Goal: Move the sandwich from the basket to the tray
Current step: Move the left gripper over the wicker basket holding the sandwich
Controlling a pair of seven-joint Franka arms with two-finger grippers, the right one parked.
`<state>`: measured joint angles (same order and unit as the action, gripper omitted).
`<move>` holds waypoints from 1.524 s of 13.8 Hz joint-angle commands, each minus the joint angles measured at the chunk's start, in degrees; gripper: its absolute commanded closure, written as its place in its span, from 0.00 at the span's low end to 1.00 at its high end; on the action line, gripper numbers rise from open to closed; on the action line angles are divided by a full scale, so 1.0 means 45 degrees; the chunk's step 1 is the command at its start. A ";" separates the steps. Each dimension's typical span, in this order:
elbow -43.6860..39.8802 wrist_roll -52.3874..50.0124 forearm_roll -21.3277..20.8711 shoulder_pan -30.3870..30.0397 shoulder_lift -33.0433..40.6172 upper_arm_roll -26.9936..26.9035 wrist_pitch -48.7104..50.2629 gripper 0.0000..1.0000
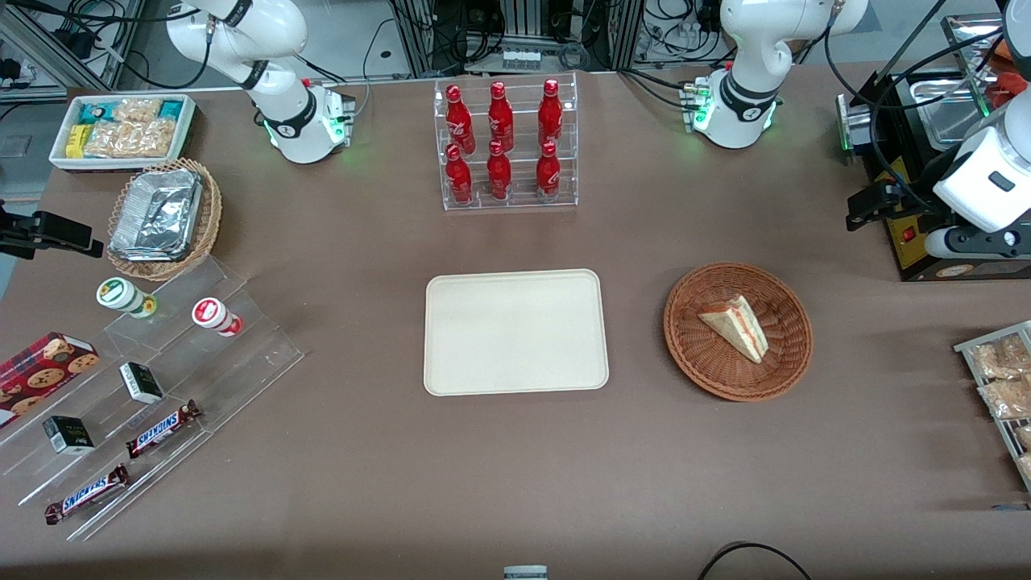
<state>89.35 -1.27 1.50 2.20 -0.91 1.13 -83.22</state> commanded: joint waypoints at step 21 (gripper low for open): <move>0.7037 -0.3400 -0.0001 0.1210 -0.1009 0.0119 -0.9043 0.00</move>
<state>117.57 -10.27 1.50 6.99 -8.40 1.78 -121.22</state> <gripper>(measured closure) 0.000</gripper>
